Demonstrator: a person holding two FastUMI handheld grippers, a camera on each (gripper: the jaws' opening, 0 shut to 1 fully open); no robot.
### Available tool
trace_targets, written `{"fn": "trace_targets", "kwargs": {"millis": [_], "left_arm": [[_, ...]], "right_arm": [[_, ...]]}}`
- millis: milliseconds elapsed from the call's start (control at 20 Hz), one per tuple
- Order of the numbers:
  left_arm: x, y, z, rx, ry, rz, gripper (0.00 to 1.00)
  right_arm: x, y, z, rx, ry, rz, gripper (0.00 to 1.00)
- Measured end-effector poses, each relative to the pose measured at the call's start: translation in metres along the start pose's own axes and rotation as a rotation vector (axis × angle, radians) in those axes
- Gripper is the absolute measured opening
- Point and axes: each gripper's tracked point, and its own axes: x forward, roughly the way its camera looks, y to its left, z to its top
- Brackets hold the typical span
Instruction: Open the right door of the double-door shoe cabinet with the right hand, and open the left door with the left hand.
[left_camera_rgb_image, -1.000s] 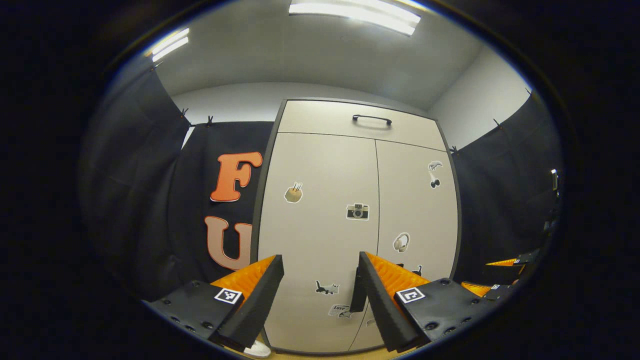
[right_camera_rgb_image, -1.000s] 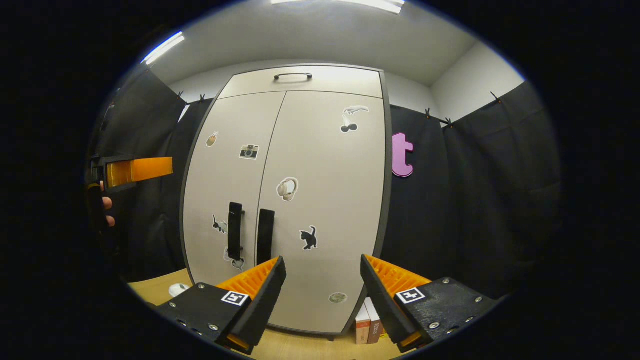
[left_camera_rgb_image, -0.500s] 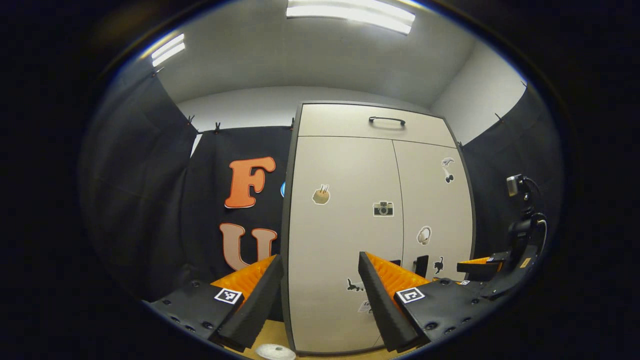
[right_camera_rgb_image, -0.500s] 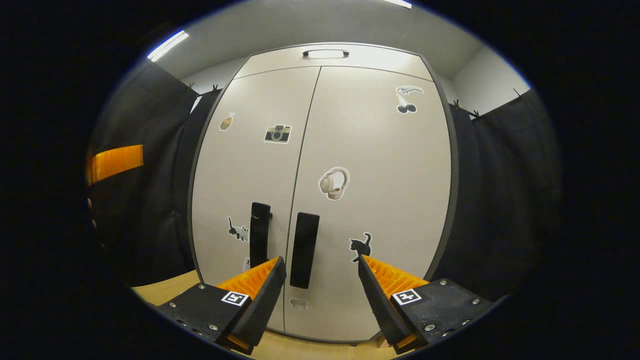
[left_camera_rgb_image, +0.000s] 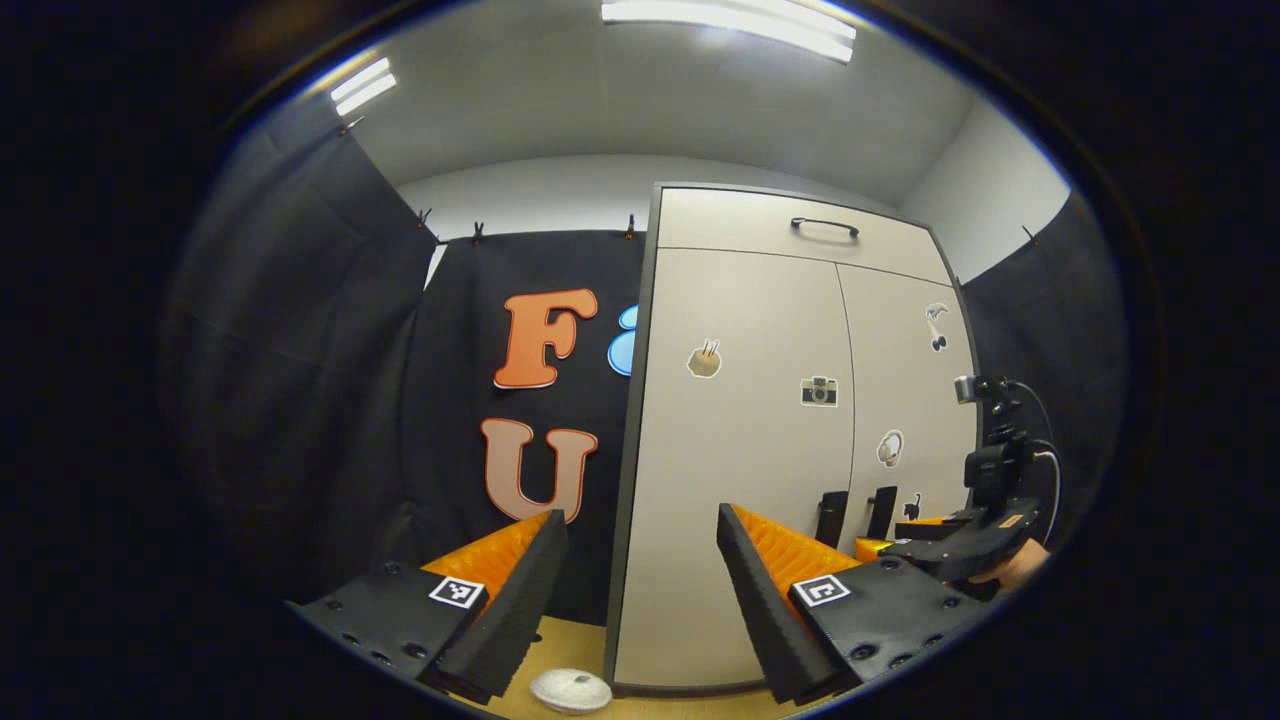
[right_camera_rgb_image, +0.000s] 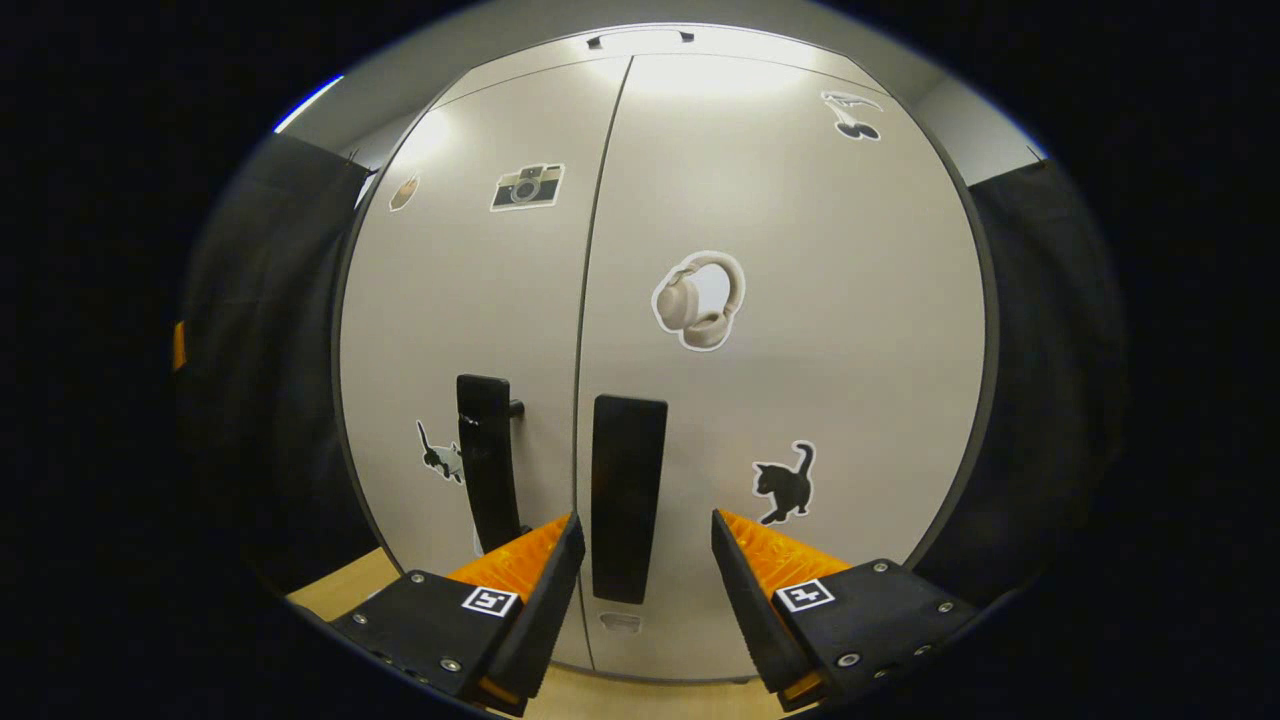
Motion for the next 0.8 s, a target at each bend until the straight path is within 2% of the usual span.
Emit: {"fn": "trace_targets", "kwargs": {"millis": [100,200,300,350,400,500,650,800], "left_arm": [[-0.005,0.014,0.000,0.020,0.003,0.035,0.98],[-0.013,0.023,0.004,0.036,-0.002,0.055,0.96],[-0.018,0.028,0.005,0.044,0.000,0.062,0.96],[-0.023,0.030,0.006,0.043,-0.002,0.065,0.96],[-0.026,0.032,0.008,0.042,-0.002,0.068,0.96],[-0.033,0.036,0.011,0.042,-0.004,0.071,0.96],[-0.039,0.036,0.015,0.054,0.007,0.065,0.96],[-0.043,0.034,0.020,0.065,0.008,0.056,0.96]], "right_arm": [[0.008,-0.002,-0.001,0.009,0.017,-0.028,0.72],[0.011,0.003,0.000,0.050,0.035,-0.015,0.61],[0.014,0.006,-0.003,0.107,0.065,-0.003,0.47],[0.017,0.006,-0.004,0.134,0.064,-0.012,0.37],[0.014,0.006,-0.003,0.148,0.076,-0.022,0.33],[0.015,0.006,-0.004,0.152,0.077,-0.042,0.30],[0.012,0.006,-0.005,0.187,0.087,-0.040,0.20],[0.007,0.007,-0.006,0.178,0.084,-0.031,0.19]]}}
